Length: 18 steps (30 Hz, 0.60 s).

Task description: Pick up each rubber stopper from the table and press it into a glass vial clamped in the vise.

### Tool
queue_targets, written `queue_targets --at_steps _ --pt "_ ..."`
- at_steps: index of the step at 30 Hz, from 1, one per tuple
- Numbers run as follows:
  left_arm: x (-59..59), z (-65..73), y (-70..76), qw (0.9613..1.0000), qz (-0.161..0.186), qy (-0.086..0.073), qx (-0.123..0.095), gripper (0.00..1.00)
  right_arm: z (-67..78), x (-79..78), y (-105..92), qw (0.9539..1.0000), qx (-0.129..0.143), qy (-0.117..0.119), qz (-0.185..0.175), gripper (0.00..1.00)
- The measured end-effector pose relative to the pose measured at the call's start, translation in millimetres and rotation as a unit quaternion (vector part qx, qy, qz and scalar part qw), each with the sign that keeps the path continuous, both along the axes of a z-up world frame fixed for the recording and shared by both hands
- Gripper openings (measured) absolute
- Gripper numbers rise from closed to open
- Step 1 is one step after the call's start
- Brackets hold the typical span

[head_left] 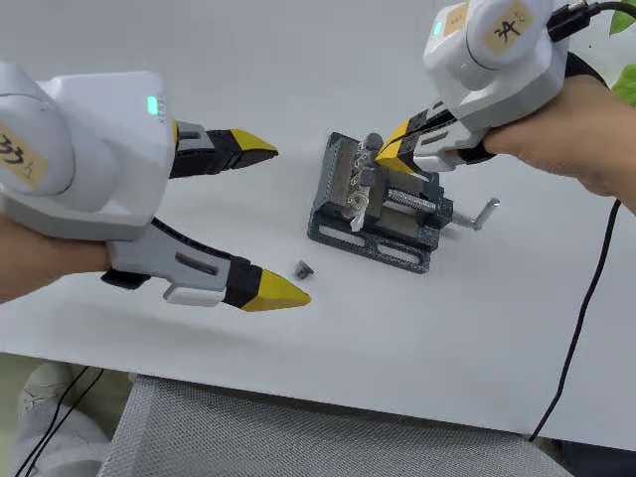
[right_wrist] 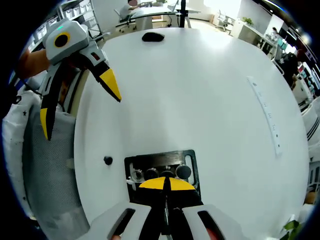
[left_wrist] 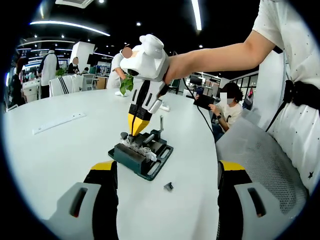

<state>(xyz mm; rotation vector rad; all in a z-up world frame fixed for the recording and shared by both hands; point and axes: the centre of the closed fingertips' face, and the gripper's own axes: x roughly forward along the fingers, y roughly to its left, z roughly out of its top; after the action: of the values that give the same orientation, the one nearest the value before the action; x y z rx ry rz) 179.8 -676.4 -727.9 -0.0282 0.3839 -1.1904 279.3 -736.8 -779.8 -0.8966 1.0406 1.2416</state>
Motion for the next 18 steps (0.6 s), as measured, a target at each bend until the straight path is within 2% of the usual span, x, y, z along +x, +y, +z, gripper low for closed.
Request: queue_targets --at_steps 5,14,18 --pt "-0.6 0.3 -2.8 1.0000 -0.003 0.000 -0.001 0.81 0.2 -0.8 3.8 0.9999 0.012 0.006 -0.009 0.00" --pt "-1.3 1.0 -3.6 1.0000 -0.003 0.002 0.000 0.81 -0.3 -0.9 6.4 1.0000 0.010 -0.002 0.002 0.00" --pt "-1.2 0.4 -3.2 1.0000 -0.003 0.002 -0.001 0.80 0.3 -0.2 5.2 0.9999 0.015 0.000 -0.007 0.00"
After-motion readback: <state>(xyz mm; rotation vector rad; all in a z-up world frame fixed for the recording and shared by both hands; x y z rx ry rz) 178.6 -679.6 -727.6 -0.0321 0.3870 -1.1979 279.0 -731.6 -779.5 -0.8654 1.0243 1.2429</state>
